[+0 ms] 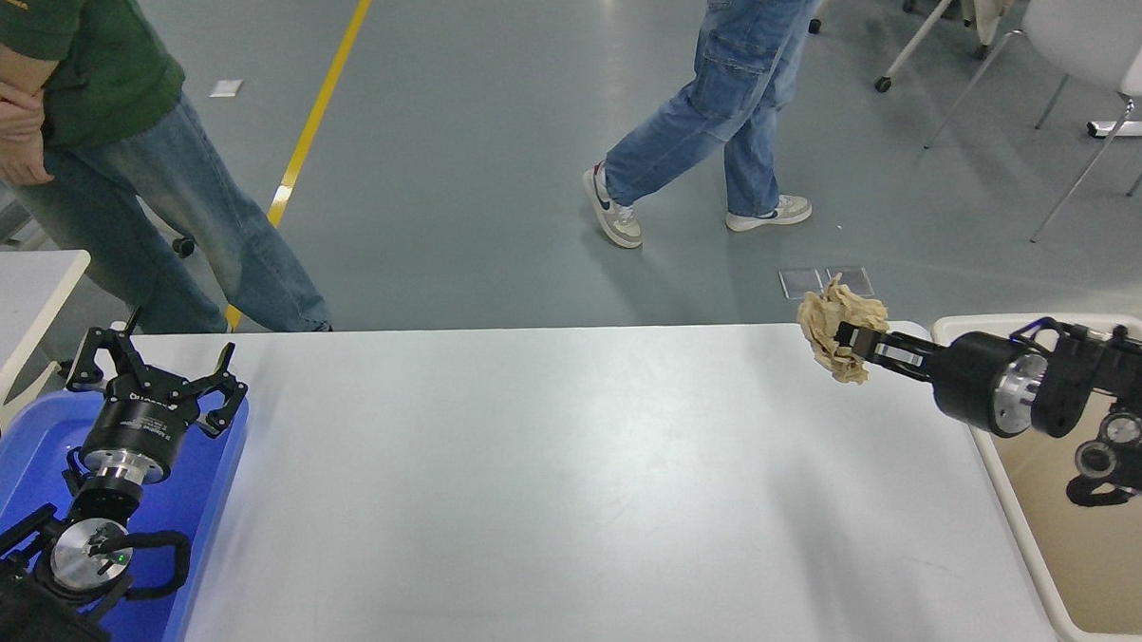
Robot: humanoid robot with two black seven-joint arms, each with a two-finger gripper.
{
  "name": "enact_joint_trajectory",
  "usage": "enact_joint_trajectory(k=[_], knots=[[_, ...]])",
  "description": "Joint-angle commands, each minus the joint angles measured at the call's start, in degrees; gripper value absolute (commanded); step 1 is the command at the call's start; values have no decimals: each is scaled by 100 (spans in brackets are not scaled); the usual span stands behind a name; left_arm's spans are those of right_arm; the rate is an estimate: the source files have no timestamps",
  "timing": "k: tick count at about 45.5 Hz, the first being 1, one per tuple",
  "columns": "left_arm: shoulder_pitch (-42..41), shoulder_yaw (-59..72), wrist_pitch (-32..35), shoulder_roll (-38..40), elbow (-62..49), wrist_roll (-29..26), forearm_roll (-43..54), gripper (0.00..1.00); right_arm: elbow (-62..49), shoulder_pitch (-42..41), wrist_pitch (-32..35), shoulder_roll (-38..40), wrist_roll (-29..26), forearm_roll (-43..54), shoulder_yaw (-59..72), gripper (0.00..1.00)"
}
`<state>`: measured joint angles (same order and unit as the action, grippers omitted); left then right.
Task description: Clean the table surface
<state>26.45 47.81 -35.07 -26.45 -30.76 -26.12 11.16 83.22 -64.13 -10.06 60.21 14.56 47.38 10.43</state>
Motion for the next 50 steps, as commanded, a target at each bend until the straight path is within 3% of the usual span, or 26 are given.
enact_joint_trajectory(k=[1, 21, 50], knots=[[0, 0, 0, 0, 0, 2, 0, 100, -130, 190, 689, 781, 635, -660, -305, 0], [9, 0, -9, 0, 0, 2, 0, 100, -1763, 1226, 689, 413, 943, -1609, -305, 0], [0, 0, 0, 0, 0, 2, 0, 100, -7379, 3222, 689, -2680, 1014, -2444, -270, 0]])
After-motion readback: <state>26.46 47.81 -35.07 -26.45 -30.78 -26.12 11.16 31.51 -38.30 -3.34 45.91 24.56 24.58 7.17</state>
